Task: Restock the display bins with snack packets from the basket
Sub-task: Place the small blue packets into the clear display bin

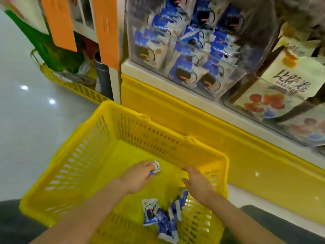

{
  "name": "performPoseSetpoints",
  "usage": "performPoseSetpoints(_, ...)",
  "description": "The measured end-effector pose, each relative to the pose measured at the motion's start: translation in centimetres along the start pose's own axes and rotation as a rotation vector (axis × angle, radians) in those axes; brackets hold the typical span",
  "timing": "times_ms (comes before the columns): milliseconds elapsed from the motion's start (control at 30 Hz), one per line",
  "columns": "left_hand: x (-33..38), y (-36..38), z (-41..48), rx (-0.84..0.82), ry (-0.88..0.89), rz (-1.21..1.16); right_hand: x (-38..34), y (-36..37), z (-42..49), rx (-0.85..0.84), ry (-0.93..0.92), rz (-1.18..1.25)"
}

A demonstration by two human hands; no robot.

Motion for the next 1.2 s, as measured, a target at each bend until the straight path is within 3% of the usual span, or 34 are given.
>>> performPoseSetpoints(133, -1.3, 6.3, 1.8, -0.226, -0.020, -0.150, 1.8, 7.0, 0.6, -0.364, 0.124, 0.069)
performPoseSetpoints(233, -2.2, 10.1, 2.9, -0.352, -0.064, -0.262, 0.8, 10.6, 0.0, -0.518, 0.203, 0.124)
performPoseSetpoints(333, -2.8, 12.7, 3.8, -0.419, -0.085, -0.282, -0.2, 12.5, -0.4, -0.571, 0.182, 0.003)
performPoseSetpoints(633, -2.3, 16.2, 3.6, -0.493, -0.035, -0.230, 1.2, 11.1, 0.0, -0.523, 0.206, 0.024)
performPoseSetpoints(833, -2.6, 16.0, 2.4, -0.513, -0.150, -0.443, 1.0, 10.3, -0.6, -0.437, 0.265, 0.038)
performPoseSetpoints(1033, -4.1, 9.5, 1.0, -0.234, -0.321, -0.515, 0.3, 6.8, -1.2, -0.301, 0.190, 0.213)
performPoseSetpoints(1200, -3.7, 6.6, -1.6, -0.058, -0.447, -0.832, -1.3, 1.7, -1.7, -0.019, 0.119, 0.523)
Point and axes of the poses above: each hand's wrist, its own z-axis towards the middle knuckle, its own y-axis out of the palm, x = y × z, the point moved 8 cm from there along z, towards the middle knuckle, and after that the axes turned 4 degrees about -x, right-handed, at the moved point
